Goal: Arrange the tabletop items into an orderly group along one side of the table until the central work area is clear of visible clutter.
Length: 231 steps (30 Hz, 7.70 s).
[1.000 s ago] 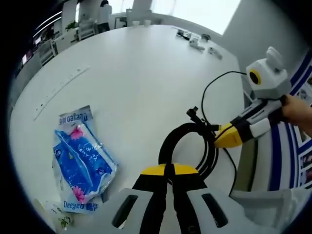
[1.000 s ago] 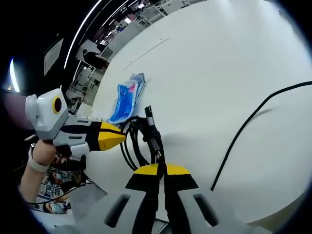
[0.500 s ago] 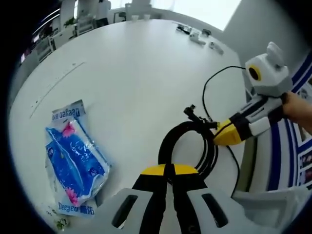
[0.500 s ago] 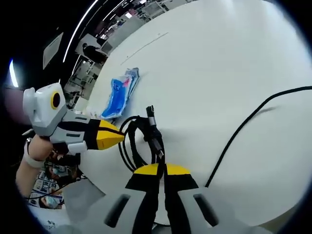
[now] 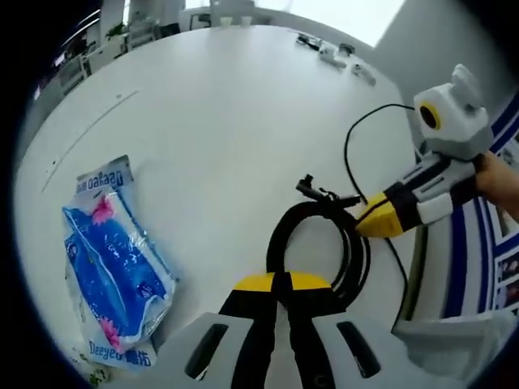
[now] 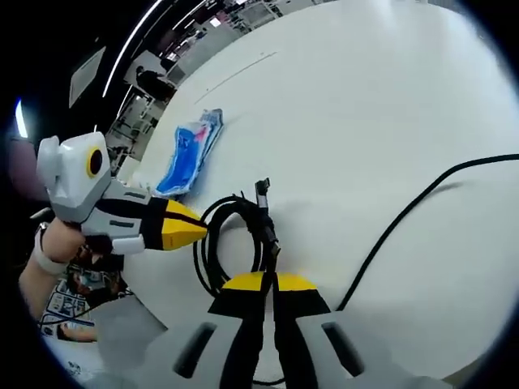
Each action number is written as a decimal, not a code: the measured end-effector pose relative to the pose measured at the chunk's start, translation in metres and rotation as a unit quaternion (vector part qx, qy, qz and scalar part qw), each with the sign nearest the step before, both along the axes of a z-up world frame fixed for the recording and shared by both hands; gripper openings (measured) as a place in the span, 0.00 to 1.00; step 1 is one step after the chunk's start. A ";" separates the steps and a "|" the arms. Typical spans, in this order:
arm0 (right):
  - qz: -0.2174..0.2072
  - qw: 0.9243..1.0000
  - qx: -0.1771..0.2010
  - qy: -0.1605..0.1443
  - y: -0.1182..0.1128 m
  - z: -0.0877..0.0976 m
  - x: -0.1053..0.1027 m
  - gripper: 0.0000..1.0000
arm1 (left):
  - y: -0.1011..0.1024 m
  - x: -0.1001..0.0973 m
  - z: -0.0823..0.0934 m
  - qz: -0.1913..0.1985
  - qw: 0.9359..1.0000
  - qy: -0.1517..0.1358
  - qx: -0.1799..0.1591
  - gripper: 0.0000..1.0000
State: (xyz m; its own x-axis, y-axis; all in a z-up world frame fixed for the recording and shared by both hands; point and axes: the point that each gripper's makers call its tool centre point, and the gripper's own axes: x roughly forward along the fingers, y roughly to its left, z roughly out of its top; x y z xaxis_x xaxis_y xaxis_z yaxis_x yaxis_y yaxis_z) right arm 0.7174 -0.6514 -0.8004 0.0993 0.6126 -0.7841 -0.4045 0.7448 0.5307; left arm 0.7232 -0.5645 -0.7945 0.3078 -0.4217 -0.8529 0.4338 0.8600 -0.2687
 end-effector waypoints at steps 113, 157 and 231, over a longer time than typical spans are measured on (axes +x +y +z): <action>0.492 0.796 0.009 -0.352 0.204 0.104 0.091 0.36 | 0.108 -0.017 0.049 0.456 0.845 -0.164 -0.226 0.24; 0.555 0.773 -0.012 -0.306 0.252 0.028 0.115 0.25 | 0.122 -0.011 0.026 0.552 0.770 -0.132 -0.290 0.16; 0.405 0.864 0.026 -0.297 0.185 0.064 0.134 0.00 | 0.144 0.000 0.054 0.526 0.785 -0.186 -0.268 0.00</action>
State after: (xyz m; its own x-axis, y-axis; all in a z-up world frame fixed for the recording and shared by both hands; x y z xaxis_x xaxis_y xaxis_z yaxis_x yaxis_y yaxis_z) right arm 0.8510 -0.4659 -0.7364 -0.0029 0.7031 -0.7111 -0.9947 0.0713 0.0746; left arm 0.7227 -0.4202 -0.7409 0.9127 -0.0340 -0.4072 -0.3068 0.6014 -0.7377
